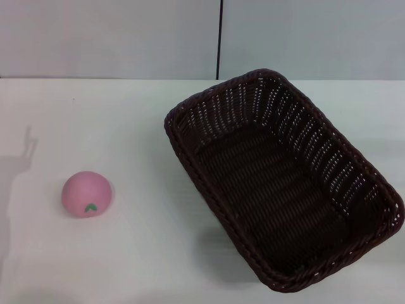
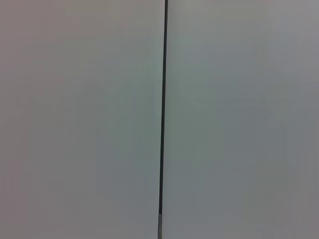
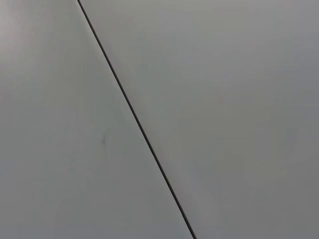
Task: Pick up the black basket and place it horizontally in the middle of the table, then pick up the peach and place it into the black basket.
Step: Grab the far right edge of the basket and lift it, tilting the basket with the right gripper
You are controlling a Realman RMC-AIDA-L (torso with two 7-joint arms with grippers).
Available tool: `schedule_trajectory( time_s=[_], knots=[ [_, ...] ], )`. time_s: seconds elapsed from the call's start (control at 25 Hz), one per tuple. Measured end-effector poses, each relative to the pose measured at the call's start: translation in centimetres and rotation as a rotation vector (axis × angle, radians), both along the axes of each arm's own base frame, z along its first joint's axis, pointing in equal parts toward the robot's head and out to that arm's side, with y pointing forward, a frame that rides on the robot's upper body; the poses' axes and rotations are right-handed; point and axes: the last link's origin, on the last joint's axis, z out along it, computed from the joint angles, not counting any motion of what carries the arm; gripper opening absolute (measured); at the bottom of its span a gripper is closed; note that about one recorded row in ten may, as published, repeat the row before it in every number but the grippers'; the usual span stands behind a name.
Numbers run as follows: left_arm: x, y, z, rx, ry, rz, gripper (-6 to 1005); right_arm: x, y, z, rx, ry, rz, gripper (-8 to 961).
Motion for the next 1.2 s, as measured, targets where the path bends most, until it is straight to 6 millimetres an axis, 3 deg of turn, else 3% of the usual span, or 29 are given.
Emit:
schedule_trajectory(
  time_s=[0.64,0.88,1.04,1.2],
  knots=[
    [-0.4,1.2,-0.7,-0.044,-0.031,0.046,801,0.2,0.1,0.1,-0.045,-0.06,-0.002,698],
    [-0.2,1.6,-0.8,-0.052,-0.045,0.045,801,-1.2,0.5,0.5,-0.194,-0.19,0.144,698],
    [-0.1,1.8,-0.8,-0.057,-0.045,0.039,800,-2.2,1.1,2.9,-0.419,-0.216,0.272,697],
    [0.0,2.2,-1.3,-0.078,-0.056,0.047,800,-4.2,2.4,6.3,-0.698,-0.271,0.28,697]
  ],
)
